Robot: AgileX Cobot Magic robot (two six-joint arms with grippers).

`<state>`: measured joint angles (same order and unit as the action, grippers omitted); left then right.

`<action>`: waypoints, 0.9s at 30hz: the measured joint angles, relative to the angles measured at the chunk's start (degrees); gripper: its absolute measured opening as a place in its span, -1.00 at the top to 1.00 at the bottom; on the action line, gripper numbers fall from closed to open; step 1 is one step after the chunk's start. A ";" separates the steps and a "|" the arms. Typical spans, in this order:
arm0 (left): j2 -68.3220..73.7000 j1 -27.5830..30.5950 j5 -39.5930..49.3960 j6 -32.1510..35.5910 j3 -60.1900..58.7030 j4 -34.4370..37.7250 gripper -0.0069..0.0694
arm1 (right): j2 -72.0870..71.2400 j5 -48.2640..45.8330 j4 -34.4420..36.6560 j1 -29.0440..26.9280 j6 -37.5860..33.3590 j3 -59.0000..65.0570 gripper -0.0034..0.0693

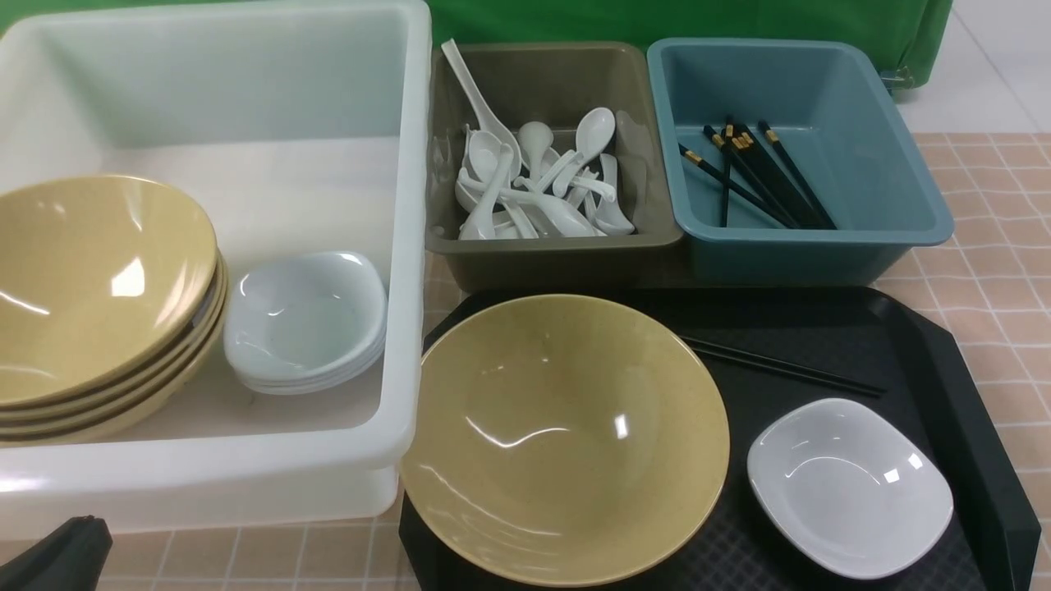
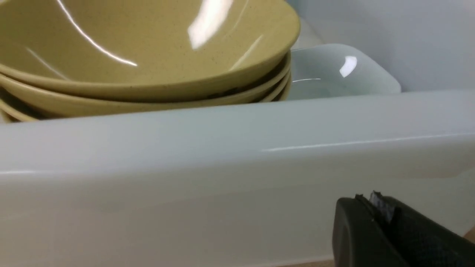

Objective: On brown table put chopsticks spoon bowls plates into blue grey white boxes.
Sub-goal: 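Grasp the large bowl on the tray by its rim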

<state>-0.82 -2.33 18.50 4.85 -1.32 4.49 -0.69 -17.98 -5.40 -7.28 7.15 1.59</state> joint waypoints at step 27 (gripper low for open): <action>0.00 0.00 -60.01 -6.16 -0.12 0.08 0.81 | -0.06 62.84 -0.23 0.06 13.56 0.06 0.26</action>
<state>-0.82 -2.33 -41.51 -1.31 -1.44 4.57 -0.74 44.86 -5.63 -7.22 20.72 1.65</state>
